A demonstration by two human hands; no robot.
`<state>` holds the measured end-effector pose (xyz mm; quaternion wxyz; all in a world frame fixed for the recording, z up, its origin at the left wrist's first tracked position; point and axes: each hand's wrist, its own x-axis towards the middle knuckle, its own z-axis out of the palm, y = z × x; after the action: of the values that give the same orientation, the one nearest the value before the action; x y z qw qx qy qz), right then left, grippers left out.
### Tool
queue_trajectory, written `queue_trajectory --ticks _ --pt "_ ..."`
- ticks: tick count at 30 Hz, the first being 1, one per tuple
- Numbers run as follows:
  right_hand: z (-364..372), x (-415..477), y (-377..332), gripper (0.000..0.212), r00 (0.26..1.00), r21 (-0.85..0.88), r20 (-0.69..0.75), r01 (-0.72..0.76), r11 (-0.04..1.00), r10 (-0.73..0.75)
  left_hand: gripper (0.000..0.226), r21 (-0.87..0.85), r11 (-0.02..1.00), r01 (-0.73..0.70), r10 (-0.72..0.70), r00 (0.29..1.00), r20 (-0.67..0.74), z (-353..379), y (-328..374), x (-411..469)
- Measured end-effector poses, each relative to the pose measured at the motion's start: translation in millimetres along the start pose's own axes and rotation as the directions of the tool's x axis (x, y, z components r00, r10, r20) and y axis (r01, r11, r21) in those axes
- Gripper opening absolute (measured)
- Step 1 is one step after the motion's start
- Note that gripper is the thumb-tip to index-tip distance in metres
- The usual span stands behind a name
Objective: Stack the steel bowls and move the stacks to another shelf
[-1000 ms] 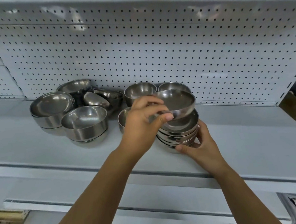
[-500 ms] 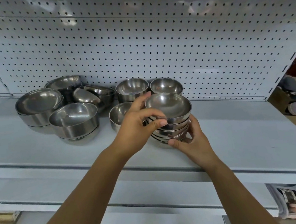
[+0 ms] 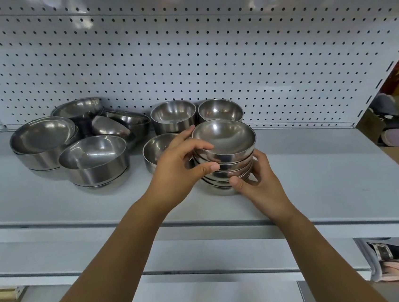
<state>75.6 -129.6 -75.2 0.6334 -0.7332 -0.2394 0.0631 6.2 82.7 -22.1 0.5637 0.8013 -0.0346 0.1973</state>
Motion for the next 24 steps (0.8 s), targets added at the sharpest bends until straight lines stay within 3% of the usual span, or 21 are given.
queue_trajectory --ticks 11,15,19,24 --pt "1 1 4 0.088 0.998 0.015 -0.042 -0.049 0.999 0.050 0.034 0.089 0.995 -0.045 0.045 0.999 0.000 1 5 5" --pt "1 1 2 0.102 0.998 -0.053 -0.004 -0.055 0.997 0.055 0.043 0.103 0.994 -0.046 0.044 0.999 0.021 -1 7 6" --pt "5 2 -2 0.114 0.998 -0.143 0.023 -0.053 0.988 0.056 0.050 0.055 0.998 -0.041 0.039 0.999 0.027 -6 5 7" --pt "5 3 -4 0.109 0.998 -0.137 -0.023 -0.056 0.989 0.053 0.046 -0.024 0.999 0.022 -0.022 1.000 0.022 -6 -3 7"
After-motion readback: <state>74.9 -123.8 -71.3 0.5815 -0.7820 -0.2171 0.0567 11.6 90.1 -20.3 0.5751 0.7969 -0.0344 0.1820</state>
